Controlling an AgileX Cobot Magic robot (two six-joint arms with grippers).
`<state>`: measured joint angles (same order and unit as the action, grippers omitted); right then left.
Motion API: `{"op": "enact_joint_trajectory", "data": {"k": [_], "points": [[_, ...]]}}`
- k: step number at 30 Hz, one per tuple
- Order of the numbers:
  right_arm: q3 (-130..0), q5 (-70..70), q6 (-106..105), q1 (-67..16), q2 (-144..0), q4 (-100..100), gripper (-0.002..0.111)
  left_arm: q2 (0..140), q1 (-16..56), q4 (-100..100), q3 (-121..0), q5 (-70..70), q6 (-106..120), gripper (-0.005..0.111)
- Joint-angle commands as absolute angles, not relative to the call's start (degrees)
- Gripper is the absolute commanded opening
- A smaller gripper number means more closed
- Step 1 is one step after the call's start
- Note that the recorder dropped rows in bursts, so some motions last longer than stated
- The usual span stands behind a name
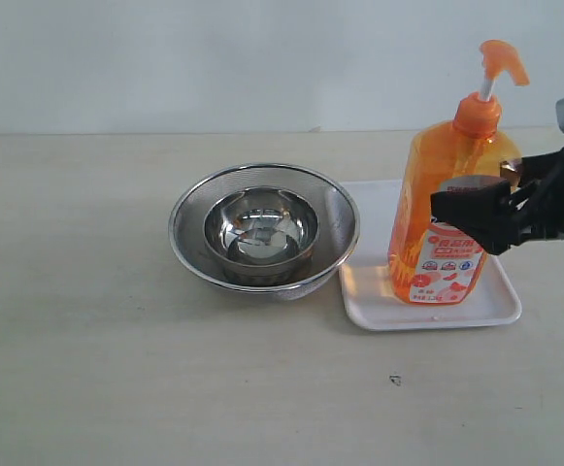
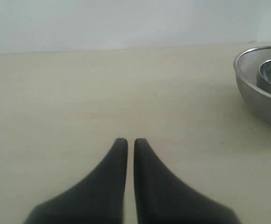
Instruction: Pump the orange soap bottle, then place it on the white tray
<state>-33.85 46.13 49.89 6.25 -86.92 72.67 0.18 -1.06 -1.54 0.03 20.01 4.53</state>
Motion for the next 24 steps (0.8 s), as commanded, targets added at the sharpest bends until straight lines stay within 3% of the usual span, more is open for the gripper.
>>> {"op": "enact_joint_trajectory", "data": {"k": [1, 13, 16, 17, 19, 21, 24], "points": [[-33.7, 47.6, 41.0, 6.2, -89.0, 69.1, 0.104, 0.0, -1.2, -1.6, 0.0, 19.6, 4.6, 0.005], [-34.9, 54.7, 32.9, 6.2, -95.9, 65.9, 0.101, 0.0, -1.2, -1.6, 0.0, 19.6, 4.6, 0.005], [-34.9, 55.1, 35.9, 6.2, -96.0, 66.9, 0.060, 0.0, -1.2, -1.6, 0.0, 19.6, 4.6, 0.005], [-34.9, 55.6, 38.0, 6.2, -96.0, 68.1, 0.038, 0.0, -1.2, -1.6, 0.0, 19.6, 4.6, 0.005], [-34.9, 56.4, 40.0, 6.2, -96.0, 68.8, 0.012, 0.0, -1.2, -1.6, 0.0, 19.6, 4.6, 0.005], [-34.9, 56.6, 40.4, 6.2, -96.0, 68.8, 0.006, 0.0, -1.2, -1.6, 0.0, 19.6, 4.6, 0.005], [-34.9, 56.3, 40.3, 6.2, -95.9, 67.0, 0.006, 0.0, -1.2, -1.6, 0.0, 19.6, 4.6, 0.005]]}}
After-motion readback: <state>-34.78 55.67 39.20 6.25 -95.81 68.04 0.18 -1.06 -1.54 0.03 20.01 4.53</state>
